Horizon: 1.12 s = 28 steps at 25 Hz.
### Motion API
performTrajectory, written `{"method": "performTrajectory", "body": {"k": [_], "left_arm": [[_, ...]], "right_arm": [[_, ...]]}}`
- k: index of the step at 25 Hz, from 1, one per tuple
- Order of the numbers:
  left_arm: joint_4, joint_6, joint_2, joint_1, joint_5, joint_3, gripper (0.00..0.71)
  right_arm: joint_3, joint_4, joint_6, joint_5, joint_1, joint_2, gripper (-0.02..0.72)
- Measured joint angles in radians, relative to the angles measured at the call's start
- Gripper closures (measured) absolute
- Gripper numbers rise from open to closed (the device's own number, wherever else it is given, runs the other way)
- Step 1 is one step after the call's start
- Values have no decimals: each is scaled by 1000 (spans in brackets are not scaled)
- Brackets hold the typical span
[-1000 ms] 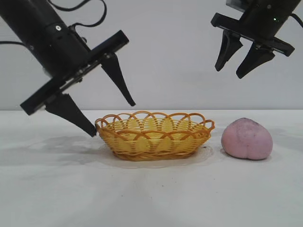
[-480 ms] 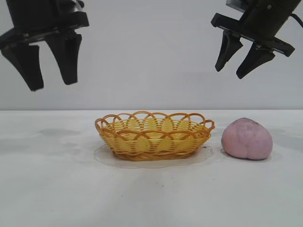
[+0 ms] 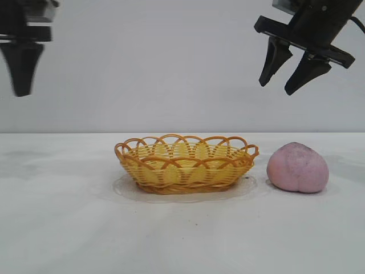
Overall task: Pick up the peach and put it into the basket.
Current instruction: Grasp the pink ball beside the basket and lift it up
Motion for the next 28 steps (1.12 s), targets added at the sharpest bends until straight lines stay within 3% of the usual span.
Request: {"method": "performTrajectory", "body": {"k": [6, 10, 13, 20, 28], "left_arm": [[4, -48, -2, 81, 131, 0, 252], [8, -48, -65, 82, 138, 28, 252], [-3, -50, -178, 82, 138, 114, 252], [-81, -50, -558, 82, 83, 452, 252], [-104, -50, -1140, 82, 65, 782, 252]], "right_arm": [[0, 0, -2, 0, 0, 0, 364], [0, -2, -2, 0, 0, 0, 364], [0, -2, -2, 0, 0, 0, 364], [0, -2, -2, 0, 0, 0, 364], [0, -2, -2, 3, 0, 0, 364]]}}
